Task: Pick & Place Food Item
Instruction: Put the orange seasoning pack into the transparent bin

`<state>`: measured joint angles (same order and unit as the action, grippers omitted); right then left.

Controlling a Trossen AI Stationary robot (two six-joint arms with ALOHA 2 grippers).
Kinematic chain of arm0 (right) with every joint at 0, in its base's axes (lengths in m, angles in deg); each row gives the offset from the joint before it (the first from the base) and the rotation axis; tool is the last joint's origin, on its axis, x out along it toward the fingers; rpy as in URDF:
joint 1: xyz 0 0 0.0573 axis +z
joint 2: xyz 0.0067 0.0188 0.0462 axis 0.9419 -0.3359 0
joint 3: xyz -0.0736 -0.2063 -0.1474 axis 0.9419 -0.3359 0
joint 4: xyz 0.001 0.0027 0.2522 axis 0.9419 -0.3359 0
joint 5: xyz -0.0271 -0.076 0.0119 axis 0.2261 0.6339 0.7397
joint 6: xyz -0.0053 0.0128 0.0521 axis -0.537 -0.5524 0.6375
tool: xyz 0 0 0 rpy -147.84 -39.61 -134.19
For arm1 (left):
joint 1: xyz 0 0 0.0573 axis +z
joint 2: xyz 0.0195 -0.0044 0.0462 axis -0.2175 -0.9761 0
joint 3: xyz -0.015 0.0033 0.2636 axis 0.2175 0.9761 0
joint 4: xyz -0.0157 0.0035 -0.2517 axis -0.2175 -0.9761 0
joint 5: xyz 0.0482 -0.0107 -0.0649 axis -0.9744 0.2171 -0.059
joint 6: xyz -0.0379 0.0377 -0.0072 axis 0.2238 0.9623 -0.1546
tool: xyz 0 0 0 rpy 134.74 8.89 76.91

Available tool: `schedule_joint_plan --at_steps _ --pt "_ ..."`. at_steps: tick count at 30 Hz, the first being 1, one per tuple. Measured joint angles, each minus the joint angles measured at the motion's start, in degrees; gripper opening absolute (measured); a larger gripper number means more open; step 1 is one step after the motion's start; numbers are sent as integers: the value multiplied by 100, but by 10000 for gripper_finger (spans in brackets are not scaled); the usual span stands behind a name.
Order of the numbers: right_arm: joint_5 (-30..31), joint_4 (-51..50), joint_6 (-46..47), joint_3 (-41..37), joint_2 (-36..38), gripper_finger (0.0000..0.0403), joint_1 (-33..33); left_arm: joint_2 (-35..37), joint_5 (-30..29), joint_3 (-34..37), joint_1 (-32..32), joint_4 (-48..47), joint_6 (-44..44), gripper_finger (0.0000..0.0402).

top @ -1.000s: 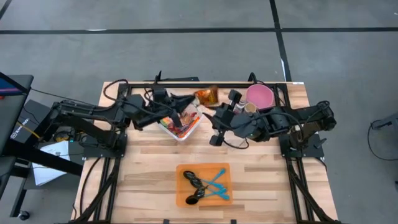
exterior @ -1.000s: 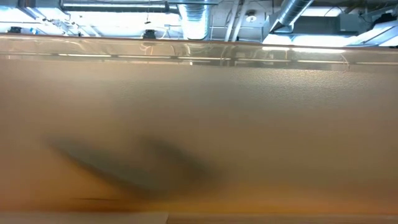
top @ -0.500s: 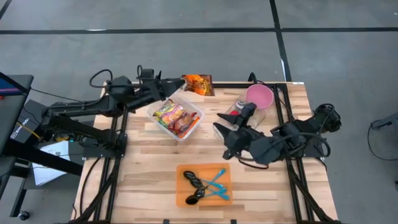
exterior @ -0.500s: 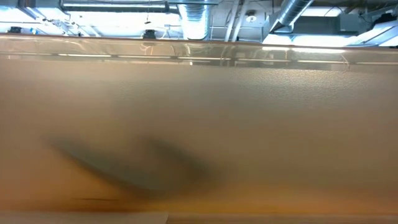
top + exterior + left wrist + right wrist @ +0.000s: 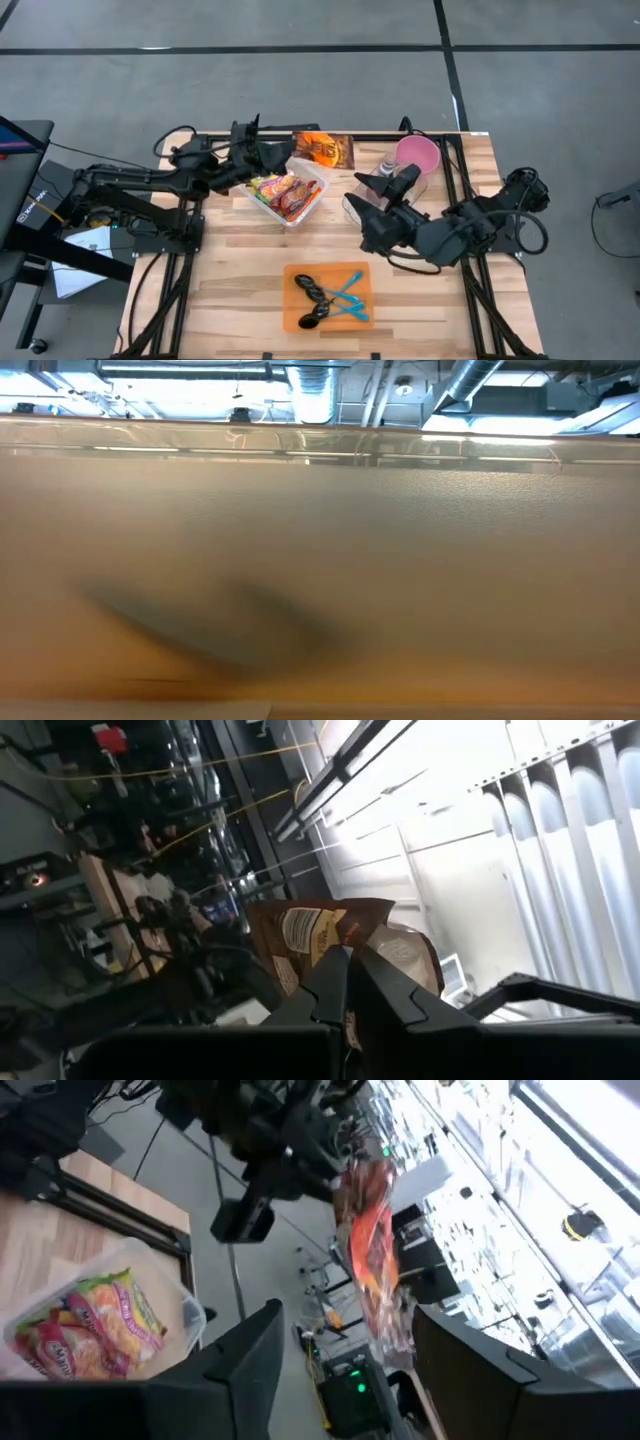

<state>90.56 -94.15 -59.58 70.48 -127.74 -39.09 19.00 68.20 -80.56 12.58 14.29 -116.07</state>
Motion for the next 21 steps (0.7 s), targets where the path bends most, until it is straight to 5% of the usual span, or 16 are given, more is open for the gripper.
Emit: schedule_joint_plan --at_steps 21 --pt "-607 367 -388 -2 24 220 -683 0 -387 0 -610 141 276 3"
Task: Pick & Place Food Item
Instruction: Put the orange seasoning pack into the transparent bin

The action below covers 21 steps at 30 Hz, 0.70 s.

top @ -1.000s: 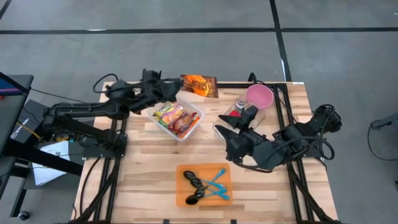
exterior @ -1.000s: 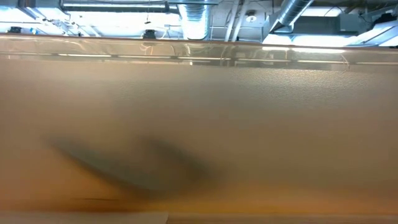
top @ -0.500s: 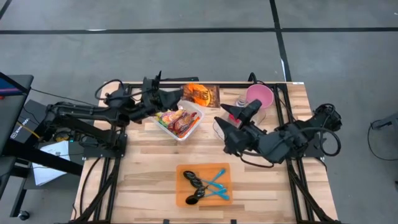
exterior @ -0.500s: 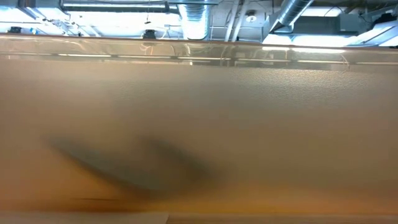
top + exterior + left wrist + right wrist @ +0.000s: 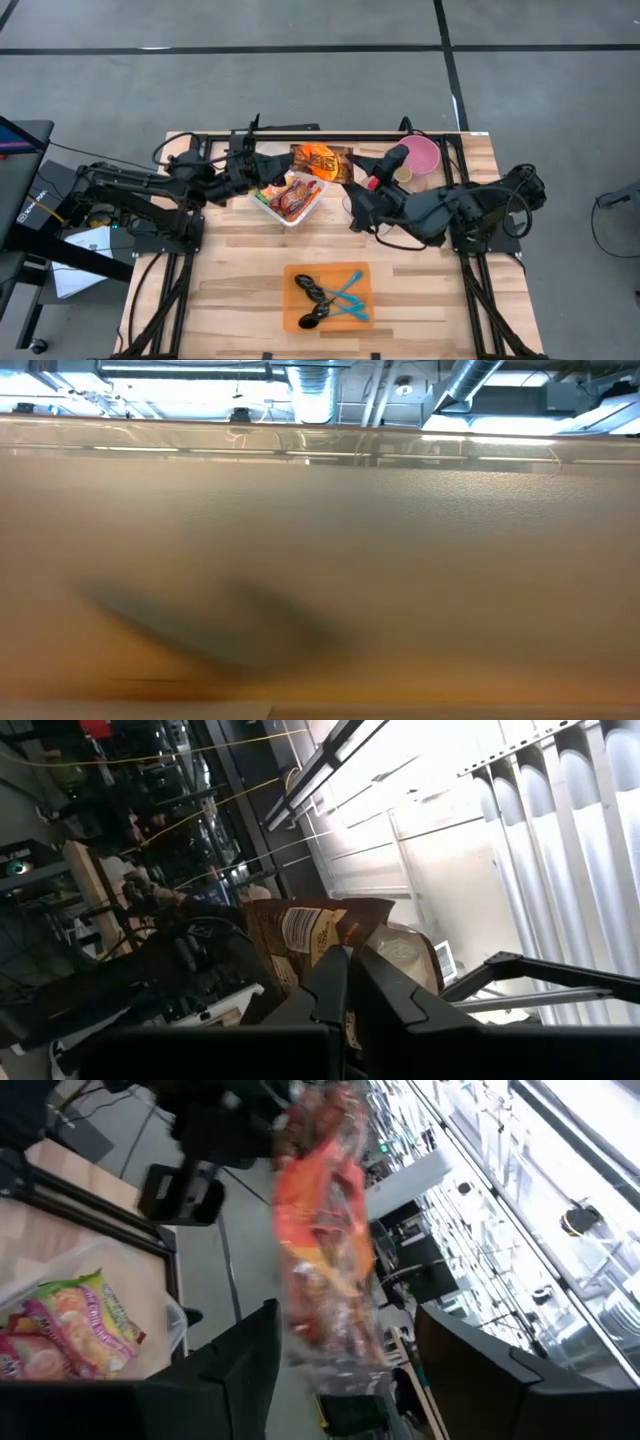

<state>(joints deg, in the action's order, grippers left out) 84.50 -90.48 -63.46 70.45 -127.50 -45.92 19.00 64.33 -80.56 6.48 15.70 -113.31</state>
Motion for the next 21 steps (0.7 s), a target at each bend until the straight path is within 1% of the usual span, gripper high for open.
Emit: schedule_joint_plan --at_steps 3,5,7,9,10,11,15,18,21 --pt "-129 161 -255 0 0 198 -57 0 -30 0 0 0 38 2" --pt "-144 193 -337 0 -9 164 -95 0 -30 0 0 0 40 2" --pt "-166 182 -416 0 -15 113 -122 0 -32 0 0 2 63 3" --pt "-336 177 -517 0 -24 48 -88 0 -31 0 0 2 111 3" --pt "-414 185 -579 0 -24 25 -63 0 -27 0 0 2 166 3" --pt "-456 245 -632 0 -24 15 -49 0 -23 0 1 2 186 2" --pt "-432 426 -648 0 -24 4 -46 0 9 0 24 -3 398 9" --pt "-380 516 -646 42 -24 3 -33 13 7 -4 32 -160 1001 25" --pt "-175 497 -646 223 -24 2 32 90 7 -2 127 -659 1683 50"
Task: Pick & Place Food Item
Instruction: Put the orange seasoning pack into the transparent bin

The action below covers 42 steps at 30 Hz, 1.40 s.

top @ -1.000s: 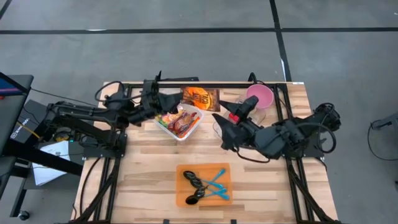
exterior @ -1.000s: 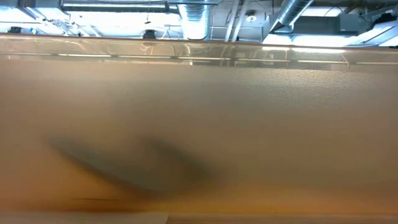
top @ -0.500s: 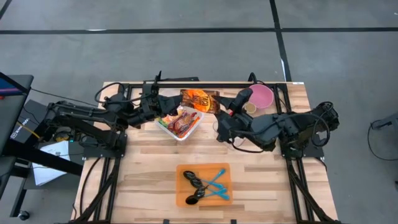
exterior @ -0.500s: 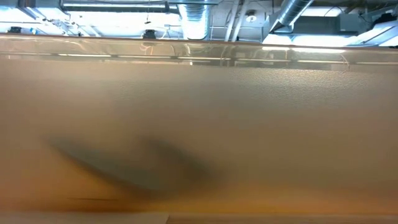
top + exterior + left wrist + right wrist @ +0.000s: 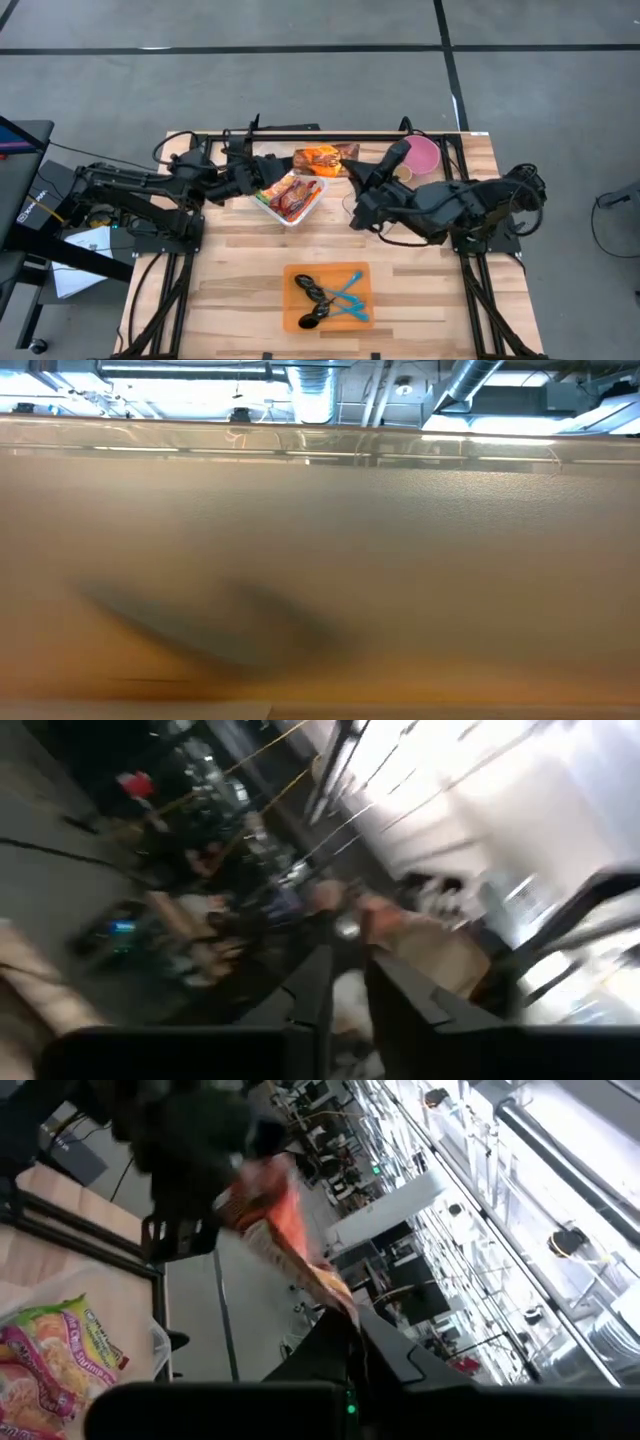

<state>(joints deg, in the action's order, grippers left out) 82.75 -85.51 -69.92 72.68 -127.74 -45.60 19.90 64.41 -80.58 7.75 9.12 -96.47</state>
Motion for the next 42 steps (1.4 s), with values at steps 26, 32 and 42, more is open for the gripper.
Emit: schedule_joint_plan --at_steps 26,32,42 --pt "-3102 -6634 5594 946 -261 0 -1552 1057 -1397 0 370 -1604 4822 164" --pt "-4203 -6655 5589 344 -730 0 -2381 1057 -1397 0 515 -1603 4848 161" --pt "-5096 -6662 6085 -1186 -1055 0 -3048 1055 -1362 0 818 -1606 4852 164"
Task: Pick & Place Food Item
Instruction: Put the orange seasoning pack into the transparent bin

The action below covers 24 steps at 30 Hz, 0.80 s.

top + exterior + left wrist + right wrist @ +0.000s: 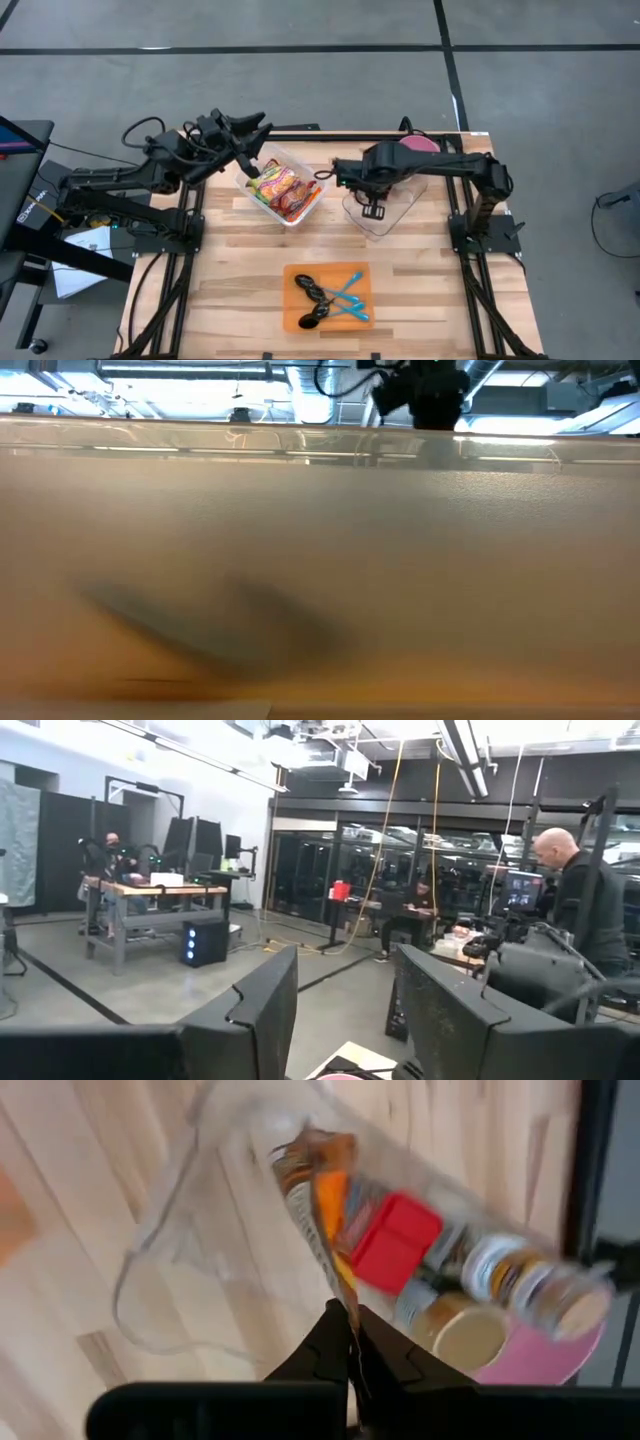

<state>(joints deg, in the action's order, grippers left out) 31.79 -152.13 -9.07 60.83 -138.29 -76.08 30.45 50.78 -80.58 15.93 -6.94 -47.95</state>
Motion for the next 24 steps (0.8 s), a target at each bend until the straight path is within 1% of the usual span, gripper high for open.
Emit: schedule_joint_plan --at_steps 5,11,14,17,24 --pt "-233 0 368 -740 75 0 -46 -2 62 0 138 -9 0 164" --pt "-274 3 520 -1257 98 0 -25 -2 70 0 264 -22 0 164" --pt "-270 4 520 -1466 103 0 -33 -2 240 0 323 -22 0 164" --pt "-97 -3 515 -1723 102 0 -99 -2 384 0 346 -22 -1 164" --pt "329 56 383 -2114 102 0 -260 -2 400 0 346 -20 -2 164"
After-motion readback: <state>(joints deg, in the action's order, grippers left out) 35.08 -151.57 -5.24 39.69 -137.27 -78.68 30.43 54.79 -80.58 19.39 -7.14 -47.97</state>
